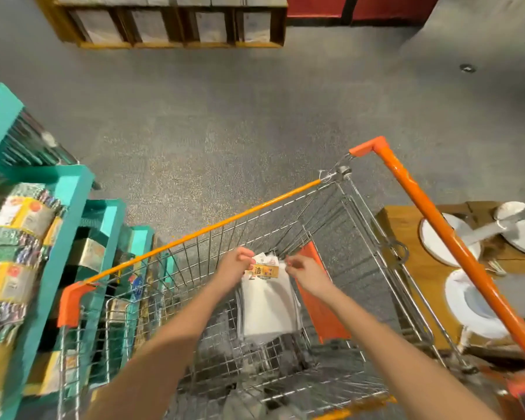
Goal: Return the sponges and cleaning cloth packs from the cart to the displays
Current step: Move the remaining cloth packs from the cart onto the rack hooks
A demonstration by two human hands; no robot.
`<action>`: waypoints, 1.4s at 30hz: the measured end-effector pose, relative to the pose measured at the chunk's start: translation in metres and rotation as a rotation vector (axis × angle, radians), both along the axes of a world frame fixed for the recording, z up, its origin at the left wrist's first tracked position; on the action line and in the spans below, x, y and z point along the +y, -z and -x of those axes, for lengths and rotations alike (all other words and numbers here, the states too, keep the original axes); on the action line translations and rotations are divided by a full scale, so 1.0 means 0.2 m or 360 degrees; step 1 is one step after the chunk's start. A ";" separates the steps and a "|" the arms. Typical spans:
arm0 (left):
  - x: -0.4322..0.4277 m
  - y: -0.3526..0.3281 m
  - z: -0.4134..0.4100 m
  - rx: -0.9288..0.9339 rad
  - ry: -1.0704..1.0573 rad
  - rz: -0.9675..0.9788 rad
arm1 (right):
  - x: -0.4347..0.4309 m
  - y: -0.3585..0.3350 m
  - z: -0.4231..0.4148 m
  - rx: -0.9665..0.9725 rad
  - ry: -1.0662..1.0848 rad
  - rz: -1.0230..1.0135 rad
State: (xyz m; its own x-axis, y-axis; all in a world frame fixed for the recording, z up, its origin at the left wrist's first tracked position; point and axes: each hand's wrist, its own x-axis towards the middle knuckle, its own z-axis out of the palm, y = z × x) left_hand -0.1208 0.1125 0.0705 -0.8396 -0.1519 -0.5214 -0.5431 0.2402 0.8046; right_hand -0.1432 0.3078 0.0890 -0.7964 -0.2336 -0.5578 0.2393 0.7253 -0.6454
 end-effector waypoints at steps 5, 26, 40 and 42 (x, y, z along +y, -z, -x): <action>0.06 0.25 0.07 -0.0147 0.0007 -0.0004 | 0.05 0.27 0.06 -0.0185 0.0002 -0.0016; 0.13 1.03 0.25 -0.0406 0.1145 0.1438 | 0.21 0.74 0.19 -0.0455 0.0367 0.0138; 0.01 1.10 0.16 -0.0444 0.0720 0.1138 | 0.20 0.79 0.18 -0.0526 0.0230 0.0027; -0.03 1.06 0.11 -0.0459 0.0263 0.0639 | 0.17 0.81 0.20 -0.0552 0.0221 0.0026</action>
